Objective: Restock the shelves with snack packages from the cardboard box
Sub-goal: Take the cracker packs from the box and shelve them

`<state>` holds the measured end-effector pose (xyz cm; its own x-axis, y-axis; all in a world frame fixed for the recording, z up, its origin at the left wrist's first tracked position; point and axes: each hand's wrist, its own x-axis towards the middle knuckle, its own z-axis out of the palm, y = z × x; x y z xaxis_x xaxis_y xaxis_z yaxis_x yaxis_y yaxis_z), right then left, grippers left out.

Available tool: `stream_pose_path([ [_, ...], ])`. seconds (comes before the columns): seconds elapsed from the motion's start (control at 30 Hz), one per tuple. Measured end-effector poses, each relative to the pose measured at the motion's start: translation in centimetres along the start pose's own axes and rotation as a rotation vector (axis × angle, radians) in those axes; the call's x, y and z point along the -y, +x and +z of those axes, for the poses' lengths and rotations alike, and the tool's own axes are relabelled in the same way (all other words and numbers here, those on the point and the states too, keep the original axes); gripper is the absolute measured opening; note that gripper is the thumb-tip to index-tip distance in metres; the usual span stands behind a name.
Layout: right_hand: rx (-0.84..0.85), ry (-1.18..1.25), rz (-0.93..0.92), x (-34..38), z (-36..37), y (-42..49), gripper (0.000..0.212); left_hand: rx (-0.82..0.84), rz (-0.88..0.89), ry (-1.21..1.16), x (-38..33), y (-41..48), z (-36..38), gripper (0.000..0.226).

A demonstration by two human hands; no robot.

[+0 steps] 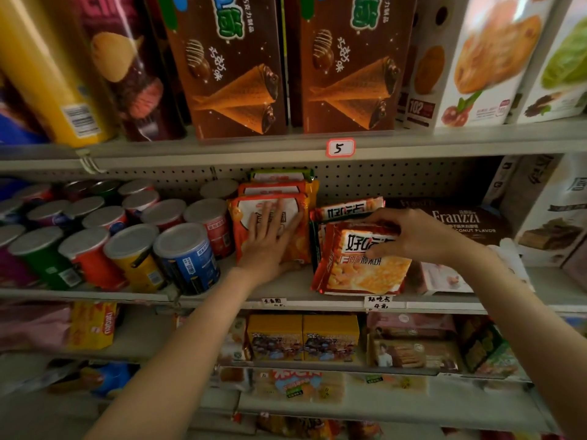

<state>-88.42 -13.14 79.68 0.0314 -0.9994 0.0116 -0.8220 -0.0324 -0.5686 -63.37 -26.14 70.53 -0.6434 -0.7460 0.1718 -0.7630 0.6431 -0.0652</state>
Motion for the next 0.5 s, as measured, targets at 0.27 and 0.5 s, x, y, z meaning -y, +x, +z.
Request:
stream_pose_path([
  [0.27, 0.01, -0.018, -0.007, 0.6, 0.2, 0.1, 0.062, -0.422, -0.096, -0.422, -2.2, -1.9, -1.2, 0.048],
  [0.5, 0.011, -0.077, -0.038, 0.6, 0.3, 0.6, 0.061, -0.234, -0.218, -1.256, -8.5, -3.4, -3.5, 0.059],
])
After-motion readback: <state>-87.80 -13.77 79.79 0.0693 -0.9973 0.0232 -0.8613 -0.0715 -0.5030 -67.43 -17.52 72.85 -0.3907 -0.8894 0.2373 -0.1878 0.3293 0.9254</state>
